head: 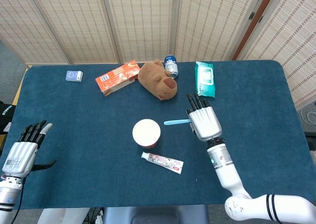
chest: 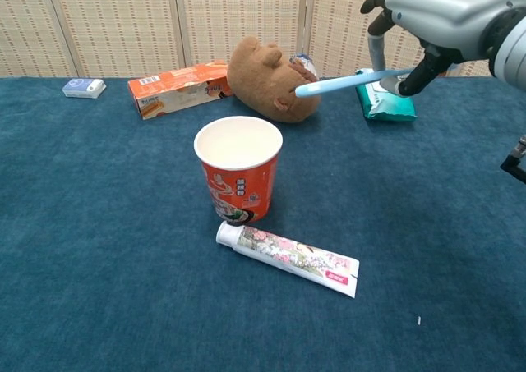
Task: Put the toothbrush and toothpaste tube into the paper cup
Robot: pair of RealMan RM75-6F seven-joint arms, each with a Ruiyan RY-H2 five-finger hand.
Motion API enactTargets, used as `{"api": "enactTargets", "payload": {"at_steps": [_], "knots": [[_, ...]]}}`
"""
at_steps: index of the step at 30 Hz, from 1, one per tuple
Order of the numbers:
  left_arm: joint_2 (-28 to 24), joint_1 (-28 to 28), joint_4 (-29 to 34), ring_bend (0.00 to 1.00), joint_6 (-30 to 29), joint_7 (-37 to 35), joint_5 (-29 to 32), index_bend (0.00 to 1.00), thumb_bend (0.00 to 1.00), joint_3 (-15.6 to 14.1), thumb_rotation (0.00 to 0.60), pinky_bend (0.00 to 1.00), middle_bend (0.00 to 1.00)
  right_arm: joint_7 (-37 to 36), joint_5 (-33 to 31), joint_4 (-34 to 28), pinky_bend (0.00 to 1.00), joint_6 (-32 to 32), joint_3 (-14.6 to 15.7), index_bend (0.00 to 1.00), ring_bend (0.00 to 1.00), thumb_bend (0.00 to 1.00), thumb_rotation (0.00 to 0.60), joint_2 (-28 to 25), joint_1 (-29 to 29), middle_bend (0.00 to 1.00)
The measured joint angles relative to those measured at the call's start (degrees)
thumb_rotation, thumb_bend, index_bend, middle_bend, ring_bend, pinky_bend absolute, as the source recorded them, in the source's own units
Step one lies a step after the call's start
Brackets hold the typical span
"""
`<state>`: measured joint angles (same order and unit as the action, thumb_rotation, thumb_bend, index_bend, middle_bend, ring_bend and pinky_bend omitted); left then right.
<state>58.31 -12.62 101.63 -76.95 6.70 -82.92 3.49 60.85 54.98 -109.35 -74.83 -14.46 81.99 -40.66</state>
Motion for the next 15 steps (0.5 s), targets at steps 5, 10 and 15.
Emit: {"api": "enactTargets", "payload": {"at_steps": [5, 10, 15], "knots": [[-0.12, 0.09, -0.28, 0.00, -0.04, -0.52, 0.08, 0.00, 0.00, -0.08, 0.600, 0.00, 0.00, 2.58, -1.37, -1.01, 0.27, -0.40, 1.28, 0.58, 0.00, 0.30, 0.600, 0.05, -1.04, 0.11], [-0.38, 0.26, -0.49, 0.00, -0.30, -1.13, -0.02, 0.00, 0.00, -0.13, 0.600, 0.00, 0.00, 5.12, -3.02, -1.08, 0.27, -0.81, 1.90, 0.58, 0.00, 0.30, 0.600, 1.17, -2.60, 0.11], [-0.78, 0.43, -0.53, 0.00, -0.72, -1.69, -0.34, 0.00, 0.00, -0.18, 0.600, 0.00, 0.00, 7.53, -4.71, -0.62, 0.27, -1.02, 2.04, 0.58, 0.00, 0.30, 0.600, 3.04, -4.46, 0.11]]}}
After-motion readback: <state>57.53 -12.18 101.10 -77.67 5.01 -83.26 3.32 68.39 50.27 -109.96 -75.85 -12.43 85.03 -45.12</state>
